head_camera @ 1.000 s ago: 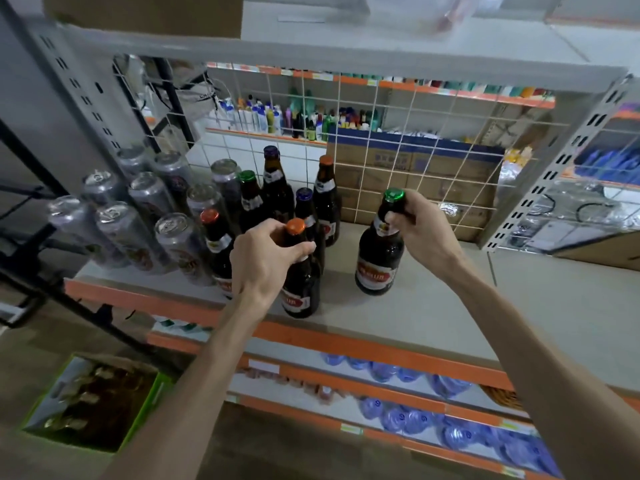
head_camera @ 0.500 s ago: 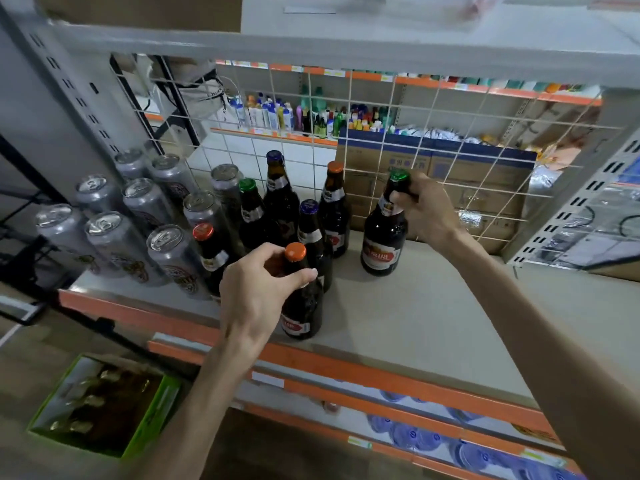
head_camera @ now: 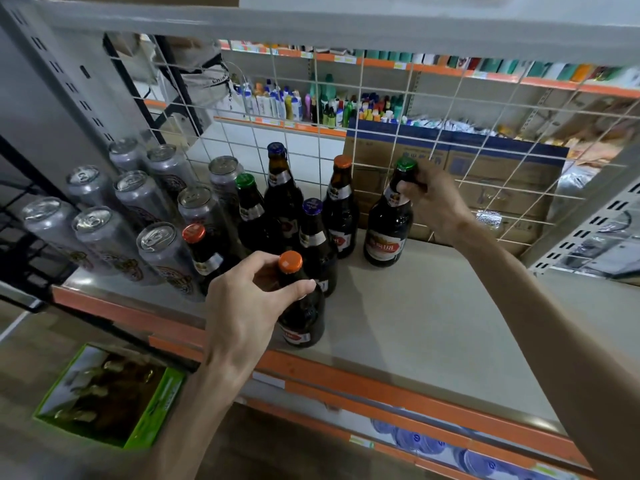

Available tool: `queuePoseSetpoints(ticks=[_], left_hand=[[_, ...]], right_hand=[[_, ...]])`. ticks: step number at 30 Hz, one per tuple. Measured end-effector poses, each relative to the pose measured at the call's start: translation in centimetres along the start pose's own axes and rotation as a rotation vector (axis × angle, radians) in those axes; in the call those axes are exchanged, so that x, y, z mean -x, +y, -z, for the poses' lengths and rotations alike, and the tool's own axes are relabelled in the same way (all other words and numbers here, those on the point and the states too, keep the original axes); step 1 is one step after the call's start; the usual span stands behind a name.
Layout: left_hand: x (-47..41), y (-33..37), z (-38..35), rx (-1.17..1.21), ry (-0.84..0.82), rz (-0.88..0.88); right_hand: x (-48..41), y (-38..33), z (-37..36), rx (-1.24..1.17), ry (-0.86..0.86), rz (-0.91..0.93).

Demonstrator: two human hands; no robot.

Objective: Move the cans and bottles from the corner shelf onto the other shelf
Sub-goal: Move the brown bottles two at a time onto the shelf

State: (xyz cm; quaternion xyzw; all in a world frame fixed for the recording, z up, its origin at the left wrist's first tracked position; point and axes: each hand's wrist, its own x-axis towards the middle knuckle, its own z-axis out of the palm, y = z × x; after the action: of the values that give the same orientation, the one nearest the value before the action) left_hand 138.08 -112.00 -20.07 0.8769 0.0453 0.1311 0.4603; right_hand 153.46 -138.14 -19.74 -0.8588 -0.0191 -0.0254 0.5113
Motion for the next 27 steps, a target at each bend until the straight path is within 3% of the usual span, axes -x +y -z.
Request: queuePoseSetpoints(ticks=[12,27], left_hand=[[0.6,0.7,0.2,-0.013,-0.055,-0.032],[0.2,-0.3,1.1,-0.054,-0.014,-0.039]], right_hand=[[1.1,0.7,0.3,0.004,-0.064,0.034],[1.6,0.9,-0.9,0.058,0.034,-0.004]])
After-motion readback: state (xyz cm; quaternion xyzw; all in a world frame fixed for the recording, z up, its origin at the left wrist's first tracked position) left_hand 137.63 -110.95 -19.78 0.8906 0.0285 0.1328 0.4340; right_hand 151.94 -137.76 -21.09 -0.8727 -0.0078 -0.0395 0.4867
